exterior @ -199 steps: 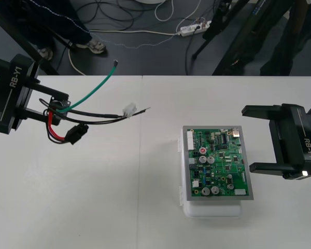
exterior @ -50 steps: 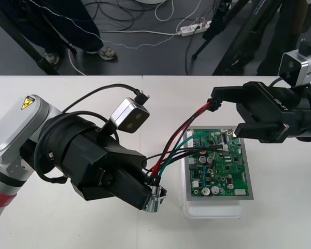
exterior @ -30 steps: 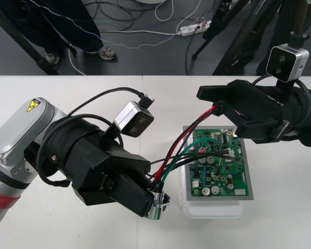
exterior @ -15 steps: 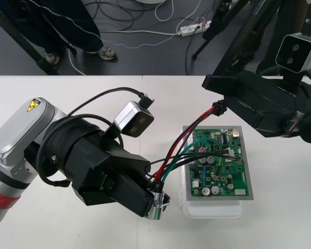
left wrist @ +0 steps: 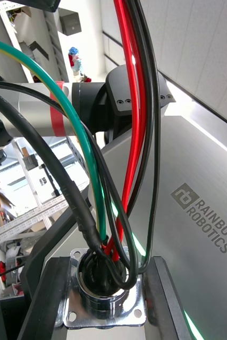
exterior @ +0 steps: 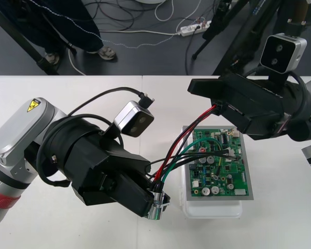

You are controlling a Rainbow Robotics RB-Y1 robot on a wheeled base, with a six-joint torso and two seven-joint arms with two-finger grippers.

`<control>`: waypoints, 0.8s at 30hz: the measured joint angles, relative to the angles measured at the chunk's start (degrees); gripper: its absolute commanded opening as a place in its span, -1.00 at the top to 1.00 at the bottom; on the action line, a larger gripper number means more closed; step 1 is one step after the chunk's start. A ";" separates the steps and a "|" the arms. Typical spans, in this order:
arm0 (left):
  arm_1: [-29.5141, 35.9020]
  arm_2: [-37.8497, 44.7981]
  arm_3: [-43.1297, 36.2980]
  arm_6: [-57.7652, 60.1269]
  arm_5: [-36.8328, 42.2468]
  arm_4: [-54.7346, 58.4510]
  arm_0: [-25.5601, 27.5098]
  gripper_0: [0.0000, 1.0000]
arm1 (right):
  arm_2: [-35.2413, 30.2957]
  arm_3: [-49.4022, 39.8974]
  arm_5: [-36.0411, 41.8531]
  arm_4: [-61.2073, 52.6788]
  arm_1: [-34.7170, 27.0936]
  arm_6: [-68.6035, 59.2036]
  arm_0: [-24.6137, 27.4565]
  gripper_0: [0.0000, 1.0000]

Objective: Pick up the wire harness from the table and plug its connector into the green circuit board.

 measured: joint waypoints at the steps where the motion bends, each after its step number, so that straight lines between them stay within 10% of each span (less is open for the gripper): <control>1: 0.00 0.00 0.00 0.00 0.00 0.01 0.00 1.00 | 0.02 0.00 0.00 -0.10 0.14 0.00 -0.02 -1.00; 24: -0.01 0.00 -0.01 0.00 0.00 0.30 0.00 1.00 | 1.03 -0.37 0.00 -3.49 0.73 -0.04 -0.10 -0.88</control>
